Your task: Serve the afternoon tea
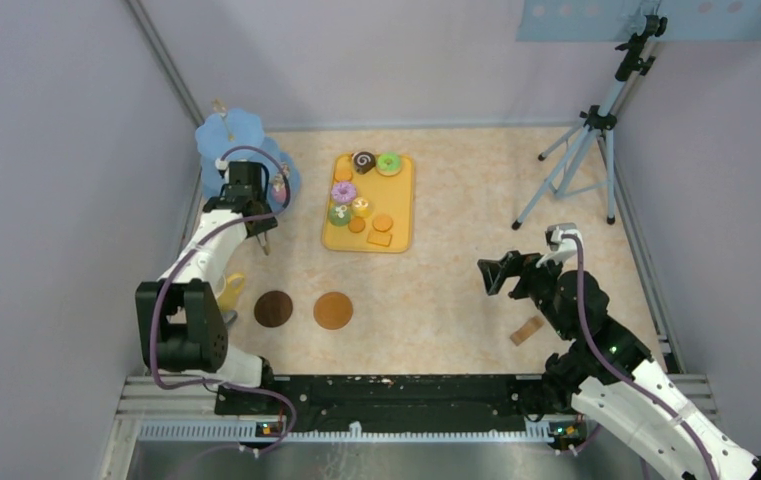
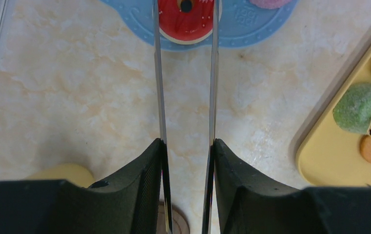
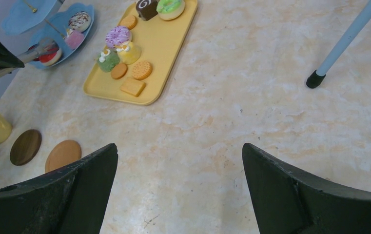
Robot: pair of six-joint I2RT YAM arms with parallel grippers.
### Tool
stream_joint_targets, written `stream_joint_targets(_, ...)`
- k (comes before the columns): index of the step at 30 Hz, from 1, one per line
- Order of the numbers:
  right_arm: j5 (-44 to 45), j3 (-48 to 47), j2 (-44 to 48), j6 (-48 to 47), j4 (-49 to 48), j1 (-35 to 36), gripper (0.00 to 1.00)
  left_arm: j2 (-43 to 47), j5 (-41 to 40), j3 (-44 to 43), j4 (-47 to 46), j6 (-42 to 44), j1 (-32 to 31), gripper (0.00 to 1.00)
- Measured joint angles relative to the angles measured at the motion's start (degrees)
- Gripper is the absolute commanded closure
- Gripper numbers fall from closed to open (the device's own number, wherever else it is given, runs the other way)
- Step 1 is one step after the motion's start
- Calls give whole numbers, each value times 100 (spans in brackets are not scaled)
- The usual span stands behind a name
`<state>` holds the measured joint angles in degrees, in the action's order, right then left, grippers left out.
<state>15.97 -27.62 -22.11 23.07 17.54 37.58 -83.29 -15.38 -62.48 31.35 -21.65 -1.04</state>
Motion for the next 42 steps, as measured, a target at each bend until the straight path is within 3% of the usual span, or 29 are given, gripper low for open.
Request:
stream_joint_targets(8,2,0,0,0,-2,0,4,-503,85,-190,-330,-192,35,54)
stream_joint_targets(11,4,0,-2,0,-2,0,4,-555,133,-214,-361,-227,35,44)
stream_joint_targets(17,4,37,-9,-2,-28,0,4,-562,236,-260,-313,-238,35,41)
stream_joint_targets(22,2,63,-15,0,-35,0,4,-459,247,-282,-190,-221,35,31)
stream_joint_targets(35,2,63,-20,-2,-35,0,4,590,350,-109,59,-66,35,31)
stream_joint_targets(42,2,61,-94,-2,-35,0,4,1180,914,293,258,11,35,36)
